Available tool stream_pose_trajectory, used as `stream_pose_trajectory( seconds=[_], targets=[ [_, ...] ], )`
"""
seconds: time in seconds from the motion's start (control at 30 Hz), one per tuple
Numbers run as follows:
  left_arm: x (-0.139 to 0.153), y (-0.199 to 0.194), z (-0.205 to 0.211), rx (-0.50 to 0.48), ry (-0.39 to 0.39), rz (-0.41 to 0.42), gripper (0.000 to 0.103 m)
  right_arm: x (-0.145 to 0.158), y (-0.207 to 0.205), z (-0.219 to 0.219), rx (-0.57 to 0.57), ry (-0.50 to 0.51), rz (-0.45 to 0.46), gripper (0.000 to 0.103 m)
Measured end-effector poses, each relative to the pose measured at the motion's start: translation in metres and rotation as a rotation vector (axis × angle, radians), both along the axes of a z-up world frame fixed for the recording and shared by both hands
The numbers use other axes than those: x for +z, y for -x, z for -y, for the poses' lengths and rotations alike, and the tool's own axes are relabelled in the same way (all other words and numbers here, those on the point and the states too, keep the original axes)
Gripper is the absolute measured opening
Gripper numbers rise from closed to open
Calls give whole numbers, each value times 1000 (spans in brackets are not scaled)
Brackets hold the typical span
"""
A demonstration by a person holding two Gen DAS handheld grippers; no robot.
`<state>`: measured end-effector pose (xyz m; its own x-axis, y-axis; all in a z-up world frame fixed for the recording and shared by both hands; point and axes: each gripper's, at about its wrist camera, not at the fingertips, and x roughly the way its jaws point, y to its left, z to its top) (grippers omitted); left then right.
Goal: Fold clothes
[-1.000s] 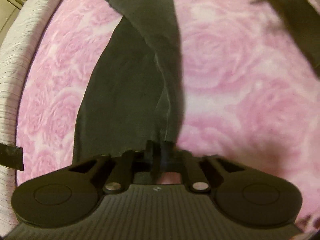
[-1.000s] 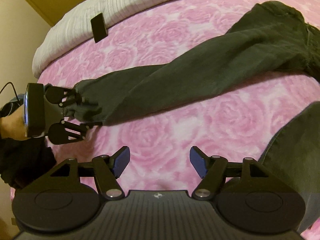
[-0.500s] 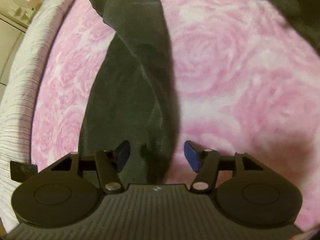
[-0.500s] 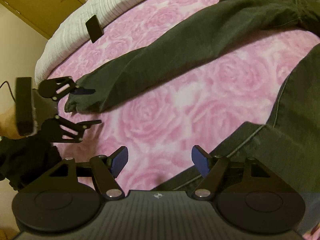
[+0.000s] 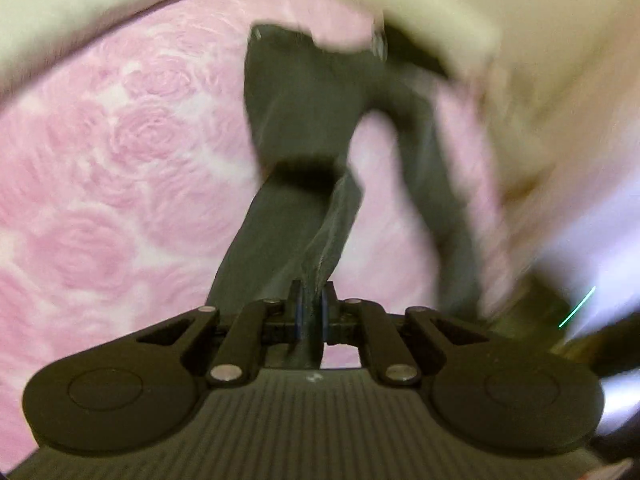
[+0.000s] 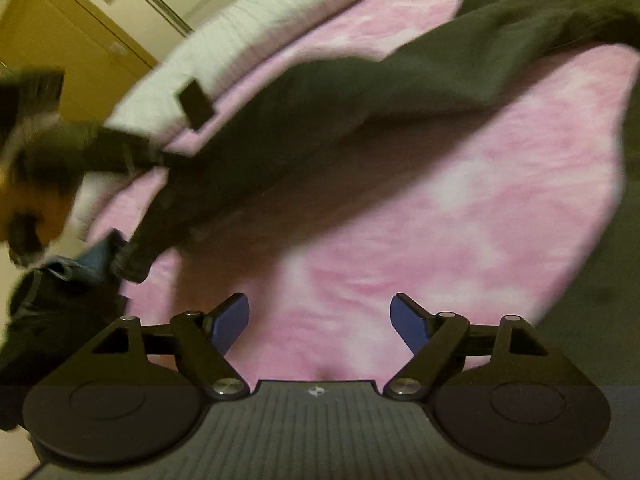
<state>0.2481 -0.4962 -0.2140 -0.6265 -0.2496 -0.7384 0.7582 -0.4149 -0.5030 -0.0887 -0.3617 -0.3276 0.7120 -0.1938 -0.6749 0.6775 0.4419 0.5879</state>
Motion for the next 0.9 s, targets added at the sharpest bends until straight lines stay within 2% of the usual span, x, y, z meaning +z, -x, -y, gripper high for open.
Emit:
stream_pose_trajectory(
  seconds=[0.07,0.1,0.13,0.23,0.3,0.33,0.37,0.4,0.43,0.57,0.63,0.8,0.87,0.9],
  targets=[
    [-2,-32,25,126,-123,-184,6,-11,-17,2,3,1,84,82],
    [-10,-46,35,178,-182,-235,6,-18,-24,5,-4,-13,120,82],
    [-21,-57,44,209,-226,-247,6,-25,-31,8,-10,-26,155,83],
    [-67,-86,53,318,-364,-181,6,-45,-47,16,-36,-82,246,87],
    [-98,-97,49,360,-414,-116,14,-58,-56,19,-49,-127,298,88],
    [-108,-101,45,367,-417,-95,16,-63,-61,20,-50,-146,307,88],
    [-119,-104,40,373,-419,-76,22,-68,-66,19,-48,-154,303,88],
    [-123,-105,37,377,-403,-63,34,-69,-71,18,-43,-142,285,89],
    [-128,-107,33,382,-385,-50,38,-69,-75,16,-40,-124,274,89],
    [-130,-101,22,296,-278,42,61,-66,-86,12,-71,-96,227,89],
    [-129,-99,19,253,-238,65,61,-64,-94,13,-107,-99,198,90],
    [-132,-107,12,240,-237,46,61,-62,-124,19,-187,-105,121,89],
    [-134,-110,12,249,-245,38,61,-65,-133,23,-214,-103,105,78],
    [-135,-111,11,253,-249,33,60,-66,-135,25,-228,-109,96,62]
  ],
)
